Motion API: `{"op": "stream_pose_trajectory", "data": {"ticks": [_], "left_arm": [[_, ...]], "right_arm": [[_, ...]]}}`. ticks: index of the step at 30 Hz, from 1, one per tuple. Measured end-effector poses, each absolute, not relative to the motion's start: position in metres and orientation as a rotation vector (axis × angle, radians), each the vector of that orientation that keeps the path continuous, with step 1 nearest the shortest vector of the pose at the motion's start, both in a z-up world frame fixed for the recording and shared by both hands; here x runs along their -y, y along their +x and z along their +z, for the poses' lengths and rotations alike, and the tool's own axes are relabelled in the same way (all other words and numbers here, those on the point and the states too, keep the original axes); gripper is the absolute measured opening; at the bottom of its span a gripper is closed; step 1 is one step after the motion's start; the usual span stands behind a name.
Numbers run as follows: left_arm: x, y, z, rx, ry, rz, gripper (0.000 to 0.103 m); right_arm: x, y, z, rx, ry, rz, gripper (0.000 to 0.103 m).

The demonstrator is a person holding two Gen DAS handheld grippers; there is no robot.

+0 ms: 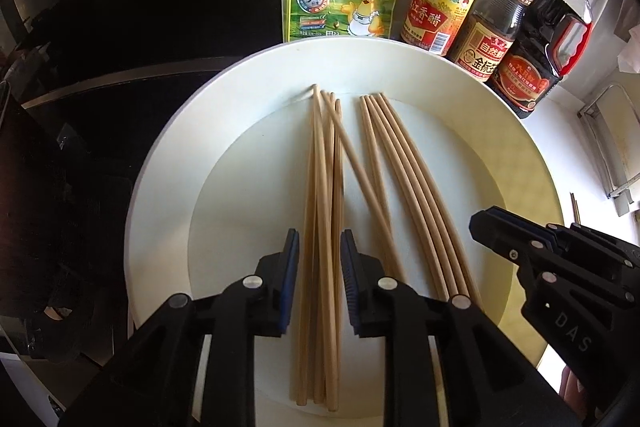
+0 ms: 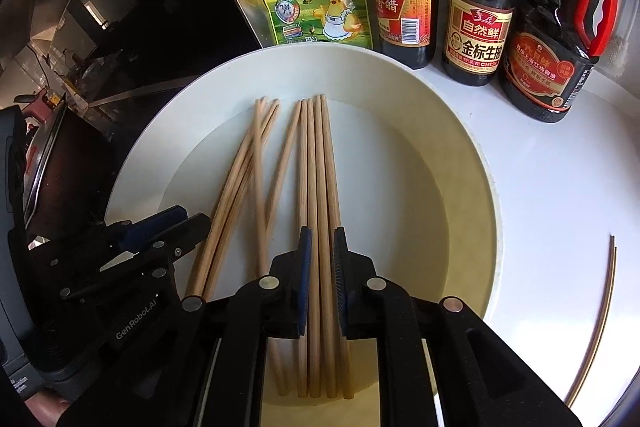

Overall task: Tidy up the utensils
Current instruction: 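Open the right tool to drop the chopstick into the basin, then move the open right tool back over the last two chopsticks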

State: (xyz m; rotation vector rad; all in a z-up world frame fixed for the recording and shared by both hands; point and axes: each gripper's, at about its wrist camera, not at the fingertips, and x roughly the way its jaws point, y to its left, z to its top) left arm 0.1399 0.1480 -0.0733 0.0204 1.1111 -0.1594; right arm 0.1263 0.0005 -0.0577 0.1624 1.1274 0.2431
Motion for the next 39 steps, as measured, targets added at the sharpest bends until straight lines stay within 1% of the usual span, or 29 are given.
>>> {"op": "stream_pose_trajectory", "data": {"ticks": [4, 8, 15, 20, 25, 30, 32, 35, 39], "left_arm": [[-0.15, 0.14, -0.071, -1.106, 0.019, -0.15, 0.027], [-0.15, 0.136, -0.066, -1.091, 0.02, -0.149, 0.029], [-0.146, 0.128, -0.054, -1.073, 0.031, -0.157, 0.03], [-0.141, 0.122, -0.047, -1.062, 0.041, -0.163, 0.03], [-0.138, 0.114, -0.042, -1.046, 0.051, -0.176, 0.036], [-0.13, 0.104, -0.036, -1.031, 0.066, -0.198, 0.036], [-0.127, 0.1, -0.035, -1.027, 0.068, -0.206, 0.038], [-0.12, 0.093, -0.034, -1.021, 0.073, -0.221, 0.043], [-0.109, 0.087, -0.034, -1.024, 0.087, -0.242, 0.043]], "right_arm": [[0.002, 0.124, -0.055, -1.121, 0.166, 0.238, 0.011], [0.006, 0.119, -0.052, -1.119, 0.166, 0.232, 0.011], [0.007, 0.108, -0.045, -1.1, 0.173, 0.234, 0.016], [0.01, 0.101, -0.037, -1.077, 0.18, 0.229, 0.017], [0.018, 0.09, -0.029, -1.053, 0.193, 0.218, 0.019], [0.029, 0.076, -0.024, -1.035, 0.212, 0.198, 0.019], [0.034, 0.069, -0.022, -1.033, 0.22, 0.186, 0.02], [0.044, 0.06, -0.021, -1.028, 0.232, 0.164, 0.022], [0.058, 0.048, -0.021, -1.024, 0.256, 0.137, 0.025]]}}
